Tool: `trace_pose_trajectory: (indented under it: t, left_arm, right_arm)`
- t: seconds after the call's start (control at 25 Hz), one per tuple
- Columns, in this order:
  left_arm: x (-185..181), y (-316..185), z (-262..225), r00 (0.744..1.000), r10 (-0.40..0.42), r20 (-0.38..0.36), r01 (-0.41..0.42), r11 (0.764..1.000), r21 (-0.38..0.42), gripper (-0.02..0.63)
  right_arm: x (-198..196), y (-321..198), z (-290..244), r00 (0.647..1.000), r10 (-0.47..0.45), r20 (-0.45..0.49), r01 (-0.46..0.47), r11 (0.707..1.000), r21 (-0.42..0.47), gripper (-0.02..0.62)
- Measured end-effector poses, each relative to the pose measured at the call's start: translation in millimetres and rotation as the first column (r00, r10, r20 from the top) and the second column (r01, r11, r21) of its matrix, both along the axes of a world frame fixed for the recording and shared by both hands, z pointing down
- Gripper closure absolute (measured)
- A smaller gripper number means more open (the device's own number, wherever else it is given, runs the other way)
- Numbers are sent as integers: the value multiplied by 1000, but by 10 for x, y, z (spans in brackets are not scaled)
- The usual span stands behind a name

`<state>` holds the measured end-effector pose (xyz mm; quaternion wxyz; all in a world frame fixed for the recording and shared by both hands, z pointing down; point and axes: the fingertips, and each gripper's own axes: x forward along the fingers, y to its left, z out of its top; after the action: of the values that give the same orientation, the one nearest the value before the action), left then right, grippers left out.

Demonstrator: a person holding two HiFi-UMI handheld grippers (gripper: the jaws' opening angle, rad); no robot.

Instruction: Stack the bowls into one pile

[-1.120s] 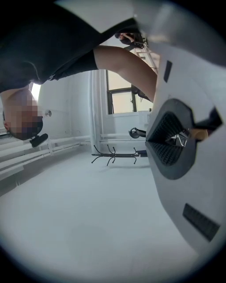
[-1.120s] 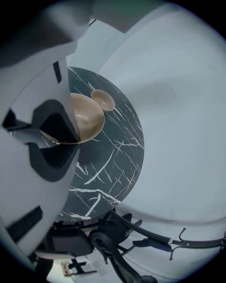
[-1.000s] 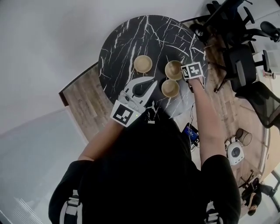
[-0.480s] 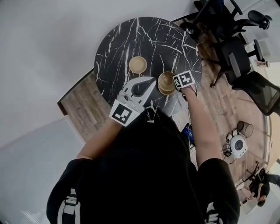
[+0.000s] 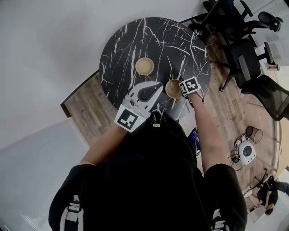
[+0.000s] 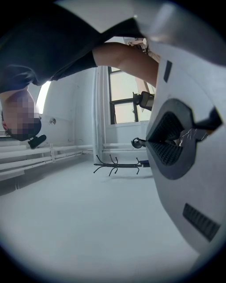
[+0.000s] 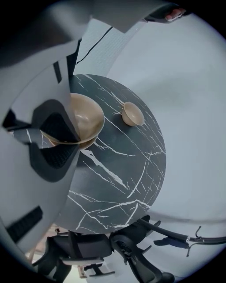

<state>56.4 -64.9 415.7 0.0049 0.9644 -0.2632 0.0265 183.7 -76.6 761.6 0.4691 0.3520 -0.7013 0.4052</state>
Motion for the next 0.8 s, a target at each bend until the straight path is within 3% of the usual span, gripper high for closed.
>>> trace_pose_trajectory:
  t: [0.44,0.8]
  left_arm:
    - [-113,33,68,999,-33,25,33,999,1,603]
    - [-181,27,39,998,-63,0,63,998,-11,603]
  right_arm:
    - [-45,76,202,999,-41,-15,40,998,-56,577]
    - [-15,-34,21,997,-67,-33,67,997,-24,541]
